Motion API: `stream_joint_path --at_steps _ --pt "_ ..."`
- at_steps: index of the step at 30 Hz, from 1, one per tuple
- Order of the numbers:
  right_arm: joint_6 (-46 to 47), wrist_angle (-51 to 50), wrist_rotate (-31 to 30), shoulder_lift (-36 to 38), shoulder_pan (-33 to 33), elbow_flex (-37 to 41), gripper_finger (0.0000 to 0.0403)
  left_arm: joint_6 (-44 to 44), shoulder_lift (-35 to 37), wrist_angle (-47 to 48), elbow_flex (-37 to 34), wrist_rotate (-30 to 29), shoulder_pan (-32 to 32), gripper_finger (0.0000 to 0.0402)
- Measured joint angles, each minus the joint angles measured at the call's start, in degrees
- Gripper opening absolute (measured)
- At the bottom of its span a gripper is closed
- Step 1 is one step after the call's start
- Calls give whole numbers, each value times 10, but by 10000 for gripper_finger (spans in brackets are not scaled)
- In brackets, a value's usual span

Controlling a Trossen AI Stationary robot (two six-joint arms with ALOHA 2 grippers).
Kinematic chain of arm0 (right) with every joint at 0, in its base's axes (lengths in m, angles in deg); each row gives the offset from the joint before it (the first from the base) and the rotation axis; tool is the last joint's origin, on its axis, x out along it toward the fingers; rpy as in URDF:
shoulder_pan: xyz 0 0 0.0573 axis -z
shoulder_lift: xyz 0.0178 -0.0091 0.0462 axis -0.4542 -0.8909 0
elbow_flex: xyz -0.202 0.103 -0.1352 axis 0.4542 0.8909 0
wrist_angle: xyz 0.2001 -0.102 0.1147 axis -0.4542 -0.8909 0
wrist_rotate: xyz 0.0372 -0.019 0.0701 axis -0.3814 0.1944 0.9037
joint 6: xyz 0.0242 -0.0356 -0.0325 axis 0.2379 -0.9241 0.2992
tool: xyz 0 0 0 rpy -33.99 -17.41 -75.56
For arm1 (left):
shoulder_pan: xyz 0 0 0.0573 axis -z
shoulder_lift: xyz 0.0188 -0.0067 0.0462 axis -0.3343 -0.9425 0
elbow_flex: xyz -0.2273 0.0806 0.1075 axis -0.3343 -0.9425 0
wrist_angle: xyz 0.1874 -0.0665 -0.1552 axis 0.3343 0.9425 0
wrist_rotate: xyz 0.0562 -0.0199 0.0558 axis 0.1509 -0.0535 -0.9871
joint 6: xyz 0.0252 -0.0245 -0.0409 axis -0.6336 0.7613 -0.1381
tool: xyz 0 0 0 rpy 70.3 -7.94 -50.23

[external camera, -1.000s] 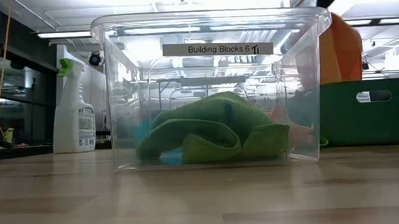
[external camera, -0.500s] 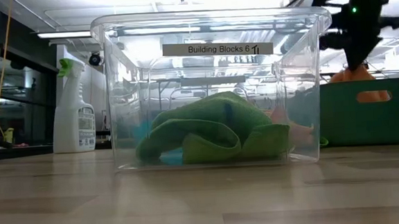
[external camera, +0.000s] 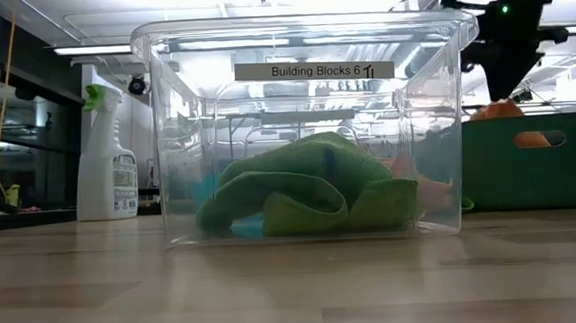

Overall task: Sort microfiber towel by color & place in baskets
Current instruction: Put the bottom orange towel into the green bin, then put the bottom green towel into the transparent bin

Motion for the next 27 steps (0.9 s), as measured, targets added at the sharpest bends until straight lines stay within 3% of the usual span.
stream_joint_path --at_steps 7,11,13,17,19,22,27 --pt "-7 -27 52 0 -1 -72 221 0 0 0 0 0 0 209" --pt "-46 60 133 0 -23 -81 262 0 0 0 0 0 0 209" --pt "-72 134 172 -2 -40 -72 269 0 0 1 0 0 0 209" --pt "-86 224 178 -27 -69 -62 270 0 0 1 0 0 0 209" --pt "-86 227 212 -46 -81 -62 266 0 0 2 0 0 0 209" --pt "-89 210 312 -69 -109 -61 260 0 0 12 0 5 3 209" --pt "-6 179 400 -82 -211 -61 251 3 0 32 0 6 4 209"
